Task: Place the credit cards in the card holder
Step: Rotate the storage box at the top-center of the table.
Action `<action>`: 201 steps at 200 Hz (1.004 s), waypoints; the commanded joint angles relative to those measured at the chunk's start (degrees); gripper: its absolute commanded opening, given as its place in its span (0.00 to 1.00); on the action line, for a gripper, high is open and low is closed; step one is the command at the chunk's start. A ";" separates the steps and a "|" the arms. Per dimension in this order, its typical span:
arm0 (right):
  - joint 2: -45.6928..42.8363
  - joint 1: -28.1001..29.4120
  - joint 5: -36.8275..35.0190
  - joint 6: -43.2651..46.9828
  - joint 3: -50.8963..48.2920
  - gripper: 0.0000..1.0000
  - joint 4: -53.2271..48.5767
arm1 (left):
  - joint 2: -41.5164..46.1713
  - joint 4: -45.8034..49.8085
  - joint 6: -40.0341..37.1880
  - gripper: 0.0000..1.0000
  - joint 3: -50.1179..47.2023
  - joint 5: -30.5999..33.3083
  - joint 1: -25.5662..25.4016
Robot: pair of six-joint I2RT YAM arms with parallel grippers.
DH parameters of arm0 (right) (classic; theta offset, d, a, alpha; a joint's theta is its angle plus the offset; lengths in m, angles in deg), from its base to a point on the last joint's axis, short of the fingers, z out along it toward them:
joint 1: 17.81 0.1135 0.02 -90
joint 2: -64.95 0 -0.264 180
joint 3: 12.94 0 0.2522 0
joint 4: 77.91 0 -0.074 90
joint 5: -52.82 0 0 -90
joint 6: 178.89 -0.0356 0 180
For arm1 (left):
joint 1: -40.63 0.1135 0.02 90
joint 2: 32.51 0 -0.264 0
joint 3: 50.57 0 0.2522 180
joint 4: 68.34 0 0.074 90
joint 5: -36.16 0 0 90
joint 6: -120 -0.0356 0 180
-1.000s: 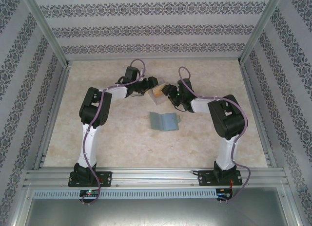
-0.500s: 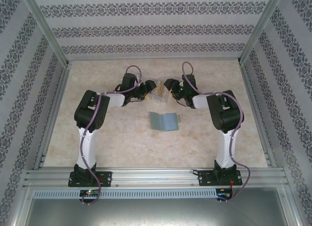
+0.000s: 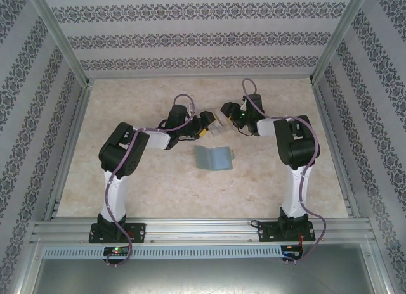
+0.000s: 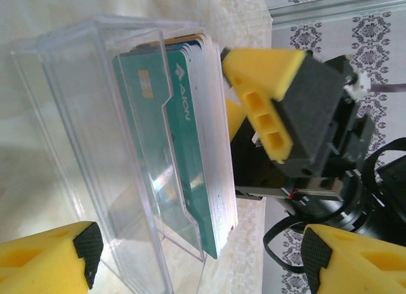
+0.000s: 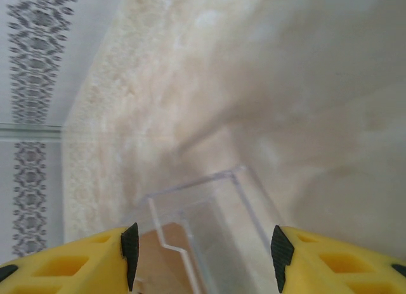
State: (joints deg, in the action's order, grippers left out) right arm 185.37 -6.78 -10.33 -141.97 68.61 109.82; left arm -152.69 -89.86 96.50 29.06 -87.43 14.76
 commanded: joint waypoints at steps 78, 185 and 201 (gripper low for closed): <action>-13.99 10.00 -20.66 40.49 10.38 0.66 -38.26 | 19.59 3.70 -6.91 0.92 -11.68 2.51 8.94; -3.09 18.24 -41.39 51.47 23.21 0.67 -51.36 | 43.69 36.12 -24.31 1.00 -19.18 22.80 12.72; -2.09 18.15 -42.41 51.05 23.91 0.67 -51.53 | 43.81 36.98 -24.72 1.00 -19.12 23.17 12.75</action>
State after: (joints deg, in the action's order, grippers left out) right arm 181.78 11.58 -47.97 -92.73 89.94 60.64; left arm -109.74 -58.50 75.76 10.74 -67.43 27.57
